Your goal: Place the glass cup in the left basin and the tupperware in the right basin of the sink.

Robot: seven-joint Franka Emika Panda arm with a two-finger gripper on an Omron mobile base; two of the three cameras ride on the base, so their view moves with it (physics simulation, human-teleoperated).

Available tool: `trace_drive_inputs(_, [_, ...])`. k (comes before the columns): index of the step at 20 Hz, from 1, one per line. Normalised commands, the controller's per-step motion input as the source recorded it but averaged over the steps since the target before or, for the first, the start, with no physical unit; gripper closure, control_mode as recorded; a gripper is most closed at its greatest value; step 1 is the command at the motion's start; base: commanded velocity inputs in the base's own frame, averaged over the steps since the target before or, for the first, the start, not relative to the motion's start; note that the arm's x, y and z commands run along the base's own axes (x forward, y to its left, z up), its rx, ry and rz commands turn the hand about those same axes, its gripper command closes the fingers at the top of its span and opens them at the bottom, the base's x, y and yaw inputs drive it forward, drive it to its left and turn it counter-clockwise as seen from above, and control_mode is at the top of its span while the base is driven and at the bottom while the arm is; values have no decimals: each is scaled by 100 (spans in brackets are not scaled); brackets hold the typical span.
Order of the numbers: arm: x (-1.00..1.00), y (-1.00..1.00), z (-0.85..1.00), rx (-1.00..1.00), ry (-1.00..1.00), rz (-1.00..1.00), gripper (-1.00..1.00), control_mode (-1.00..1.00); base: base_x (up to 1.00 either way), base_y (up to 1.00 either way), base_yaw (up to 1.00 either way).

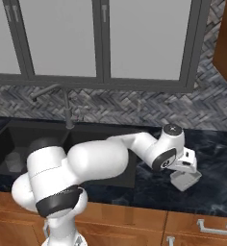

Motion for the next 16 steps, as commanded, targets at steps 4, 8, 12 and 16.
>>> trace_drive_inputs(4, [2,0,-19,0,6,0,-100,-100,0,0,0])
trace_drive_inputs(8, [8,-5,-25,0,1,0,-100,-100,0,0,0])
trace_drive_inputs(12, [13,-2,-21,0,0,1,-100,-100,0,0,0])
trace_drive_inputs(16, [17,-4,-23,0,0,3,-100,-100,0,0,0])
